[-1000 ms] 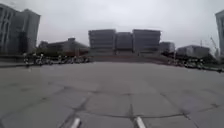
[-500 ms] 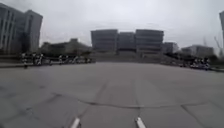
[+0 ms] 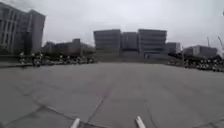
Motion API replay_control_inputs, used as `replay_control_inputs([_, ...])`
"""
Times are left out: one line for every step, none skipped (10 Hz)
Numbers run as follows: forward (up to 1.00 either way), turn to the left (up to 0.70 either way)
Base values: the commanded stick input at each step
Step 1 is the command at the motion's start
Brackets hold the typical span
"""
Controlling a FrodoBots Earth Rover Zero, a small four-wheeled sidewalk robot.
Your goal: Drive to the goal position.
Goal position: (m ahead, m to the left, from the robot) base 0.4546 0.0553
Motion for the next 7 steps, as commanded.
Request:
replay_control_inputs([1.00, -0.29])
replay_control_inputs([1.00, -0.18])
replay_control_inputs([1.00, -0.06])
replay_control_inputs([1.00, -0.05])
replay_control_inputs([1.00, -0.15])
replay_control_inputs([1.00, -0.25])
replay_control_inputs([1.00, -0.35])
